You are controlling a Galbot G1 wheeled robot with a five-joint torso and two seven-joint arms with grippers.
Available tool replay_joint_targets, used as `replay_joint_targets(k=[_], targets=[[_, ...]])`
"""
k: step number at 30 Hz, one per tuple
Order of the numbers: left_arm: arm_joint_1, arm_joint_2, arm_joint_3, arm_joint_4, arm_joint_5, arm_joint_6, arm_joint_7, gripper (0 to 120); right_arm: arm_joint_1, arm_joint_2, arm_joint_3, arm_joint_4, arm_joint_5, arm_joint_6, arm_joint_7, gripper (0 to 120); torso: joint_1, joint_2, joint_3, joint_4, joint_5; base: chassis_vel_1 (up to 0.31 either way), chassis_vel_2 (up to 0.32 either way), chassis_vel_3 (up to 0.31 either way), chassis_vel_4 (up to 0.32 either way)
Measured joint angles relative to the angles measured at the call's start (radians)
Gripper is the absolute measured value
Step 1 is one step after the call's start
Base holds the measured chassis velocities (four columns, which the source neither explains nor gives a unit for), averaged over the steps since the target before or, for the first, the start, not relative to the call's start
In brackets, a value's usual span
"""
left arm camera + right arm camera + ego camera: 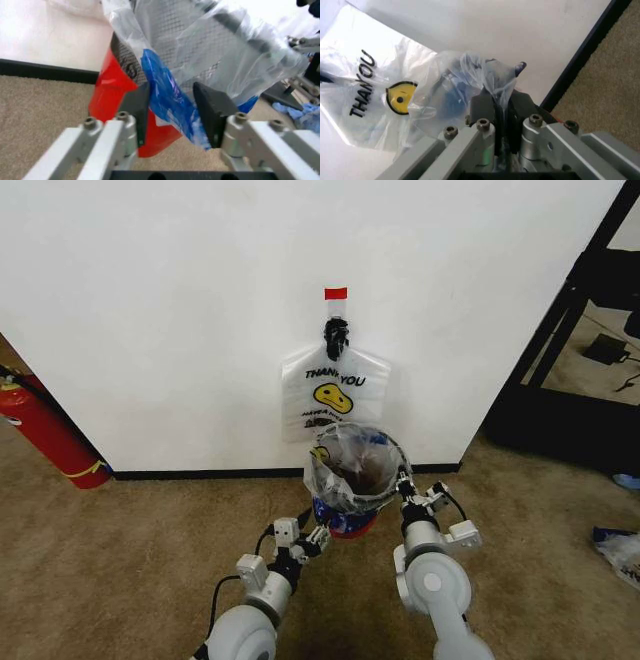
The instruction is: Pick up the garbage bag from the wall and place it over the trash bin.
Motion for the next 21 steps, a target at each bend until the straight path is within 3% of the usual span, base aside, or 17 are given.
replay_joint_targets(k=[9, 21], targets=[[-0.016, -0.006, 0.003, 0.007, -0.005, 0.004, -0.010, 0, -0.005, 0.006, 0.001, 0.001, -0.004, 0.000, -0.002, 1, 0.000, 0.000, 0.000, -0.0001, 0.0000, 0.000, 0.000, 0.000, 0.000], [-0.005, -0.015, 0.013, 0.061, 0.033, -0.007, -0.025, 0, -0.013, 0.007, -0.007, 0.014, 0.003, -0.002, -0.002, 1, 0.000, 0.000, 0.000, -0.0001, 0.0000, 0.000, 0.000, 0.000, 0.000]])
